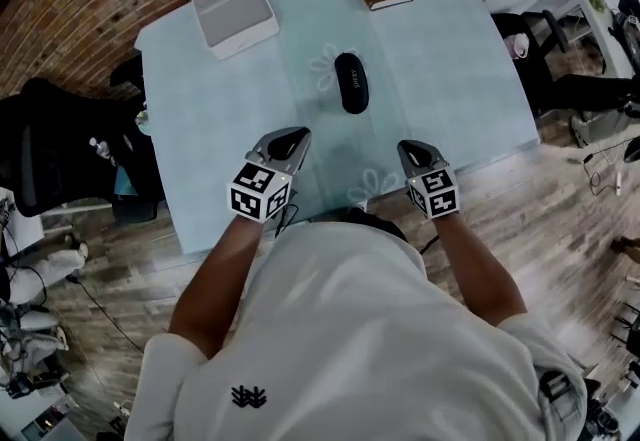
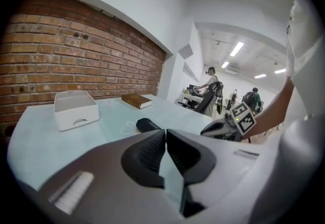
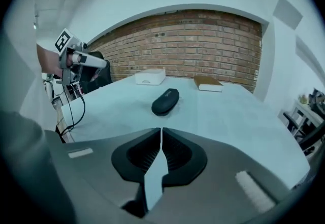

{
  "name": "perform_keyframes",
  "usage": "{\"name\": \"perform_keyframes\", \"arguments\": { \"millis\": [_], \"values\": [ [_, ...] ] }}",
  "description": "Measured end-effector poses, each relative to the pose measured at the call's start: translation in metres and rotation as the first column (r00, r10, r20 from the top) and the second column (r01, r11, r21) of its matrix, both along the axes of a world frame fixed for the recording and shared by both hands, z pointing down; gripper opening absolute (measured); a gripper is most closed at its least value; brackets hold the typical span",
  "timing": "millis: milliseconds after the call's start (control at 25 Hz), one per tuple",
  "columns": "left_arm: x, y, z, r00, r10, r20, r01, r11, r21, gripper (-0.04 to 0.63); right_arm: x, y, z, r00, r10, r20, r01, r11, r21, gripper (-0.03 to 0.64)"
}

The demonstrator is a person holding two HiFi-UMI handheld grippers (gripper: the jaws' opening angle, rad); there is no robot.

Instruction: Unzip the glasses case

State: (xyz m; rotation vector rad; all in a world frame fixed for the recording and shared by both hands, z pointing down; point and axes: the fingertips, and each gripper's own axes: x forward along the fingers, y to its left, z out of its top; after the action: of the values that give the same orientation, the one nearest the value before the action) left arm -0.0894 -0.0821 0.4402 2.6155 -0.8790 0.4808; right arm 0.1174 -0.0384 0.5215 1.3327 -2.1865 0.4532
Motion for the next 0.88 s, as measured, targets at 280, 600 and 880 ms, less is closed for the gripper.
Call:
{"name": "perform_keyframes", "arguments": {
  "millis": [280,600,880],
  "values": [
    [-0.043,0.062,-0.021,0.999,0.04,-0.023,-0.039,0.999,0.035,0.054,-0.05,0.058,-0.053,0.999,0.015,0.037,-0.018,0.997,0.082,0.012],
    [-0.077,0.129,-0.036,0.988,0.104,-0.113,-0.101,0.994,0.034,0.054,-0.124,0.122,-0.082,0.995,-0.03,0.093,0.021,0.996,0.092,0.012],
    [-0.094,0.155,-0.032,0.985,0.12,-0.126,-0.12,0.993,0.013,0.054,-0.152,0.154,-0.09,0.994,-0.063,0.091,0.054,0.994,0.099,0.005]
  ]
}}
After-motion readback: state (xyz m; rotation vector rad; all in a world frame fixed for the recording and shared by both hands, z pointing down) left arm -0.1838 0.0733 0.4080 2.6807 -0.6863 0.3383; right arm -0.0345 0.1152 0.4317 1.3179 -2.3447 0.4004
